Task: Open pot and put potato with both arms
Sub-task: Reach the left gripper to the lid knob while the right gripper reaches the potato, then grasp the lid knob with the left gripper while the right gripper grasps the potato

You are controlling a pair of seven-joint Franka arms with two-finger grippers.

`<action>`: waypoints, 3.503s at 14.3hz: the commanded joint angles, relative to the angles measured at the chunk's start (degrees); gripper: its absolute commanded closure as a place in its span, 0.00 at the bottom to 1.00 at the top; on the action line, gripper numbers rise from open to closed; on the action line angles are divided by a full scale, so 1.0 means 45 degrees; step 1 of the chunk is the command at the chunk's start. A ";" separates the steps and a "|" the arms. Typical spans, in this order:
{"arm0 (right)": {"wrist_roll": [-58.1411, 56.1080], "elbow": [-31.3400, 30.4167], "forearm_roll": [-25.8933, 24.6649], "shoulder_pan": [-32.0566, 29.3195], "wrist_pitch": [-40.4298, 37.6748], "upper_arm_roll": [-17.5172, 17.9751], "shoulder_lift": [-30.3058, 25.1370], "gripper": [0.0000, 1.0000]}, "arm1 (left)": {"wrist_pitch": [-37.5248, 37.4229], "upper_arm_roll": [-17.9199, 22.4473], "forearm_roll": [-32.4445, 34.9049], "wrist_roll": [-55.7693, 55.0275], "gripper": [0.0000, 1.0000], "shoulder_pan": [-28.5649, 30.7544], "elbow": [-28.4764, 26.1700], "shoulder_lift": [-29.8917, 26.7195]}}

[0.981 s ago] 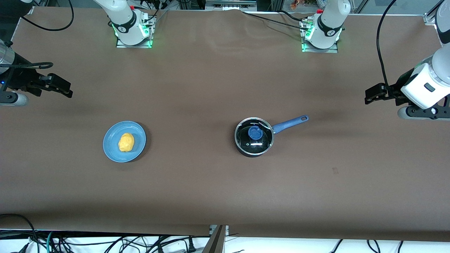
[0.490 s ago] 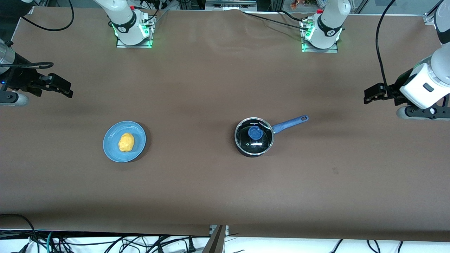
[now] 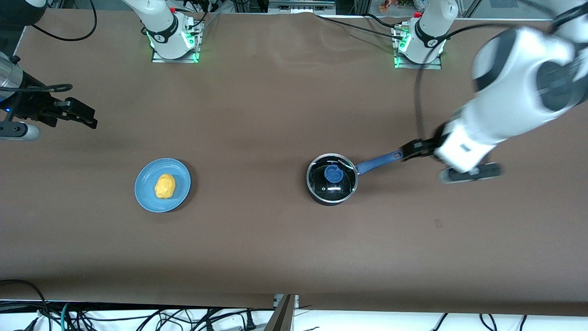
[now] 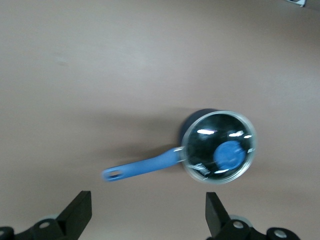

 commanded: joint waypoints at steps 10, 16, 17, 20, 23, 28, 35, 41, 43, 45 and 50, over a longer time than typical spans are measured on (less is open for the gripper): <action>-0.0128 -0.0608 -0.0008 0.0504 0.3729 -0.0019 0.5109 0.00 | 0.4065 -0.0055 0.2455 -0.1467 0.00 -0.2139 0.0094 0.3109; -0.0205 -0.3730 -0.0067 0.0720 0.8983 -0.0058 0.5856 0.00 | 0.5158 -0.0075 0.3179 -0.1953 0.00 -0.2666 -0.0707 0.3362; -0.0225 -0.3908 -0.0067 0.0719 0.9298 -0.0077 0.5915 0.00 | 0.5217 -0.0075 0.3160 -0.1955 0.00 -0.2725 -0.0688 0.3499; -0.0207 -0.3793 -0.0029 0.0602 0.9438 -0.0097 0.6149 0.02 | 0.5276 -0.0153 0.3218 -0.1761 0.00 -0.3018 -0.0727 0.3578; -0.0069 -0.3792 -0.0009 0.0602 0.9516 -0.0097 0.6325 0.25 | 0.5761 -0.0270 0.3528 -0.1721 0.00 -0.3018 -0.1115 0.3617; -0.0187 -0.2840 -0.0009 0.0641 0.8197 -0.0097 0.5995 0.66 | 0.5999 -0.0348 0.4605 -0.1408 0.00 -0.3018 -0.1508 0.3637; 0.1470 0.1304 0.0226 0.1440 0.2195 0.0040 0.5974 0.65 | 0.5784 -0.0544 0.4585 -0.1408 0.22 -0.2979 -0.1606 0.3461; 0.3814 0.1364 0.1339 0.2280 0.2095 0.0040 0.5993 0.65 | 0.5277 -0.0544 0.4566 -0.1408 0.47 -0.2862 -0.1586 0.3091; 0.4749 0.1364 0.1339 0.2826 0.2153 0.0040 0.6013 0.65 | 0.5062 -0.0544 0.4488 -0.1389 0.53 -0.2842 -0.1567 0.3051; 0.6231 0.1364 0.1590 0.3315 0.2289 0.0253 0.6110 0.65 | 0.4926 -0.0583 0.4351 -0.0884 0.53 -0.2745 -0.1528 0.2856; 0.9845 0.1383 0.3467 0.4662 0.4082 0.0391 0.6754 0.65 | 0.4436 -0.0466 0.3161 0.1846 0.53 -0.1031 -0.1526 0.1979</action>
